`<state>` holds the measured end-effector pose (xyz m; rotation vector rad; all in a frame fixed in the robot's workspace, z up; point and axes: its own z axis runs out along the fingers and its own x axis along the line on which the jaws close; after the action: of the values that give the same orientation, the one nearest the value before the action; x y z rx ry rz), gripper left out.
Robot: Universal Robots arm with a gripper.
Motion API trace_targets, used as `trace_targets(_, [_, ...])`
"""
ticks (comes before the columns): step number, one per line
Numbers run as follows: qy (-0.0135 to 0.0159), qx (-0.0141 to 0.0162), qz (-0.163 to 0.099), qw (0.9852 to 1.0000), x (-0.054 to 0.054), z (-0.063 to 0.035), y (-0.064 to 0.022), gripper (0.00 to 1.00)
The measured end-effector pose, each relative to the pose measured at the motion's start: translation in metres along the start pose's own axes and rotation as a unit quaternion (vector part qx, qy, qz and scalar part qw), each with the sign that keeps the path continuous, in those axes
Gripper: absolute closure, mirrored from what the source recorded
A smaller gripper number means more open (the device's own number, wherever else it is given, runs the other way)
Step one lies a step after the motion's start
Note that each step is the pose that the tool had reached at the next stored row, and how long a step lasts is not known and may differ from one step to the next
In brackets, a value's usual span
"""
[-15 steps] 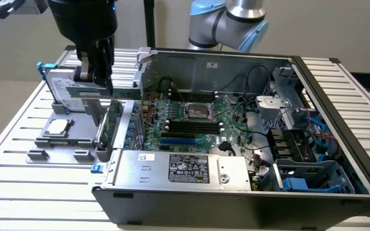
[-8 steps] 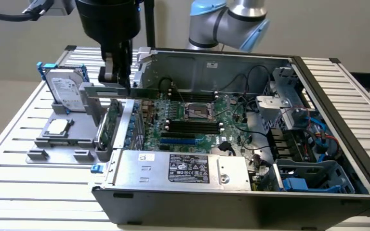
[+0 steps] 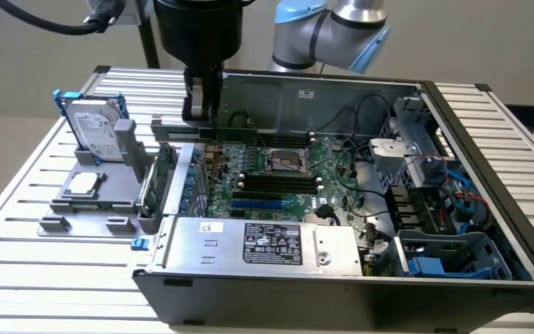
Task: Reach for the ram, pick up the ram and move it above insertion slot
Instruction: 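Pick up the ram and move it above insertion slot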
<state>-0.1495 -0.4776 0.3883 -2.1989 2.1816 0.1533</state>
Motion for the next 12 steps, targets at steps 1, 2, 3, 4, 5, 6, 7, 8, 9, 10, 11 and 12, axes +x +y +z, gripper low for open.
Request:
trace_targets(1, [0.0,-0.0001,0.0,1.0,0.0,-0.0002,-0.0045,0.87])
trace_targets(2, [0.0,-0.0001,-0.001,1.0,0.0,-0.0004,-0.0089,0.87])
trace_targets(3, [0.0,-0.0001,-0.001,1.0,0.0,-0.0006,-0.0134,0.87])
trace_targets(4, [0.0,-0.0002,-0.002,1.0,0.0,-0.0007,-0.0179,0.87])
trace_targets(5, [0.0001,-0.0002,-0.002,1.0,0.0,-0.0009,-0.0224,0.87])
trace_targets(6, [0.0001,-0.0003,-0.002,1.0,0.0,-0.0011,-0.0269,0.87])
trace_targets(7, [0.0001,-0.0003,-0.002,1.0,0.0,-0.0012,-0.0318,0.87])
trace_targets(8, [0.0001,-0.0003,-0.002,1.0,0.0,-0.0014,-0.0363,0.87])
trace_targets(9, [0.0001,-0.0003,-0.002,1.0,0.0,-0.0015,-0.0408,0.87])
trace_targets(10, [0.0001,-0.0002,-0.002,1.0,0.0,-0.0016,-0.0453,0.87])
trace_targets(11, [0.0001,-0.0002,-0.002,1.0,-0.001,-0.0016,-0.0498,0.87])
trace_targets(12, [0.0002,-0.0003,-0.002,1.0,-0.002,-0.0017,-0.0543,0.87])
